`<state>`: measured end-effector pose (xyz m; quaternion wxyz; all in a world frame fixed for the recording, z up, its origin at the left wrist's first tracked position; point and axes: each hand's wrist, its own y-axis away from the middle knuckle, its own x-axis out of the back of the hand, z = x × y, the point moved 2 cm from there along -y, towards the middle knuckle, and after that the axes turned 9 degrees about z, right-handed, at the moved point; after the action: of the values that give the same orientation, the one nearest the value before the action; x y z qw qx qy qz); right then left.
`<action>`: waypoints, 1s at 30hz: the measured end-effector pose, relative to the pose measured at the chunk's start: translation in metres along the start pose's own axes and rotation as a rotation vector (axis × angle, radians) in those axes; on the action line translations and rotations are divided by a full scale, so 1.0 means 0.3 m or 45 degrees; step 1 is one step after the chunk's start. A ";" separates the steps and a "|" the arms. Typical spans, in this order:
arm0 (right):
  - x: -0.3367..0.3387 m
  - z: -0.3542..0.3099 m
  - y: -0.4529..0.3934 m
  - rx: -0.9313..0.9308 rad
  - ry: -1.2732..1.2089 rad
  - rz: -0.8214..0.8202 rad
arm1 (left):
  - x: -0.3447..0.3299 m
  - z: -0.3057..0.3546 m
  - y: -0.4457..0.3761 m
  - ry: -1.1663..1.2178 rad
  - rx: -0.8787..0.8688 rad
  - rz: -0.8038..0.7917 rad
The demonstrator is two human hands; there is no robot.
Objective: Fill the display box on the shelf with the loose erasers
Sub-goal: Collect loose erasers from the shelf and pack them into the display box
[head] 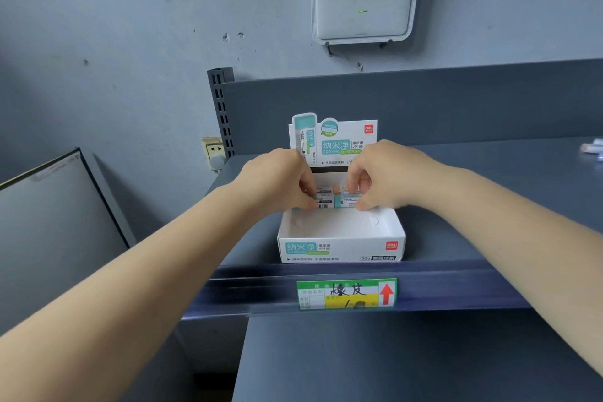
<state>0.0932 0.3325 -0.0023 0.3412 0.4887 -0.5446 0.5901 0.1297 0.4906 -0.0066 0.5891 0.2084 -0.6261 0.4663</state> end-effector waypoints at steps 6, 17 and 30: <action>-0.012 -0.004 -0.006 -0.021 0.006 0.035 | -0.010 0.004 -0.001 -0.034 -0.008 -0.019; 0.059 0.025 0.045 -0.060 -0.012 0.477 | 0.049 0.102 0.024 -0.179 -0.267 0.463; 0.218 0.318 0.286 -0.077 0.426 0.414 | 0.034 0.524 -0.048 -0.222 -0.366 0.466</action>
<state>0.0134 0.2160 0.0264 0.3417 0.2795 -0.5693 0.6935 0.0536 0.3562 0.0279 0.4621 0.0451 -0.7618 0.4518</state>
